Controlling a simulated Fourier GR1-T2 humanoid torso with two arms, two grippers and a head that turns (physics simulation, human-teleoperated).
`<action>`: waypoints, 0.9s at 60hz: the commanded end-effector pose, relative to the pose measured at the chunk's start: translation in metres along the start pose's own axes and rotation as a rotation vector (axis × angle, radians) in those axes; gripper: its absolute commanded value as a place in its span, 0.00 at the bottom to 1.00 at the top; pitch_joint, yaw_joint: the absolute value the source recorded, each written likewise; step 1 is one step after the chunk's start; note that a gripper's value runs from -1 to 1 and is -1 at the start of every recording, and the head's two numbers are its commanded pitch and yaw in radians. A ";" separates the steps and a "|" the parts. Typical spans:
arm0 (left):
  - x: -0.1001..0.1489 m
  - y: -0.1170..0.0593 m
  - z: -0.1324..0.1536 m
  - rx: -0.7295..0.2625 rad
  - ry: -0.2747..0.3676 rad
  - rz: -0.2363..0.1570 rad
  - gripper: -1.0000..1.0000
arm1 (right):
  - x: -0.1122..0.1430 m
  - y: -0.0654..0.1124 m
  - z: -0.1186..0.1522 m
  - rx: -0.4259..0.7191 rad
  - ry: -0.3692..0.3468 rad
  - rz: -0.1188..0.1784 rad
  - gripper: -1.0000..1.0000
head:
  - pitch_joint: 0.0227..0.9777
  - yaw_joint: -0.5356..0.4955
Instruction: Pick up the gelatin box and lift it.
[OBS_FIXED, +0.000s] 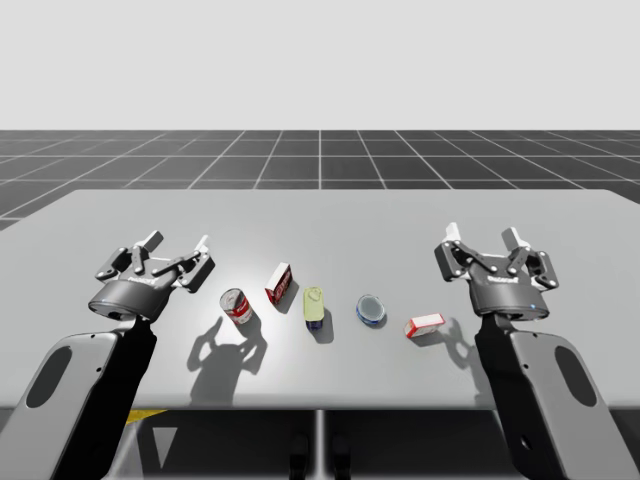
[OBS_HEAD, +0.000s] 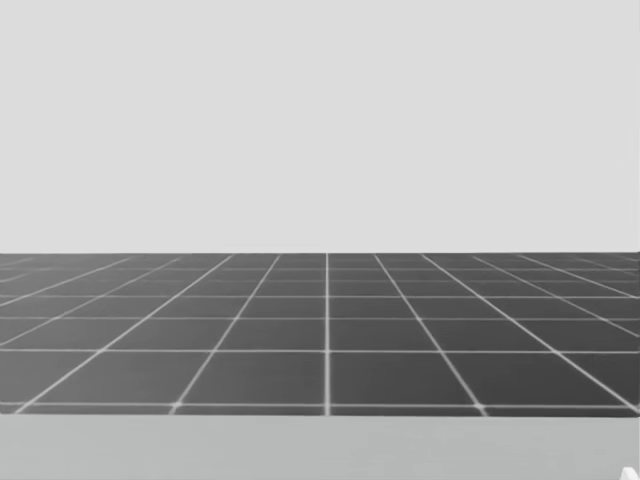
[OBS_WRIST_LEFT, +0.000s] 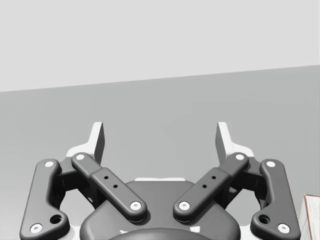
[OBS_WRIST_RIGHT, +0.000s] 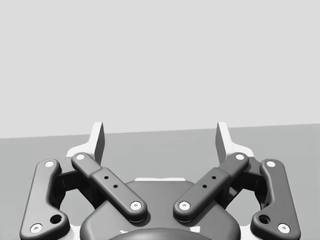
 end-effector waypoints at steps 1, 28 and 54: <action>0.000 0.000 0.000 -0.001 0.001 -0.002 0.00 | 0.001 0.002 0.005 0.022 -0.011 -0.021 0.00 | 0.10 0.54; 0.000 0.000 0.000 0.004 0.004 -0.004 0.00 | 0.002 0.004 0.003 0.075 0.023 -0.022 0.00 | 0.42 0.53; 0.000 0.000 -0.001 -0.005 0.011 -0.008 0.00 | -0.002 0.008 0.002 0.088 0.046 -0.027 0.00 | 0.75 0.42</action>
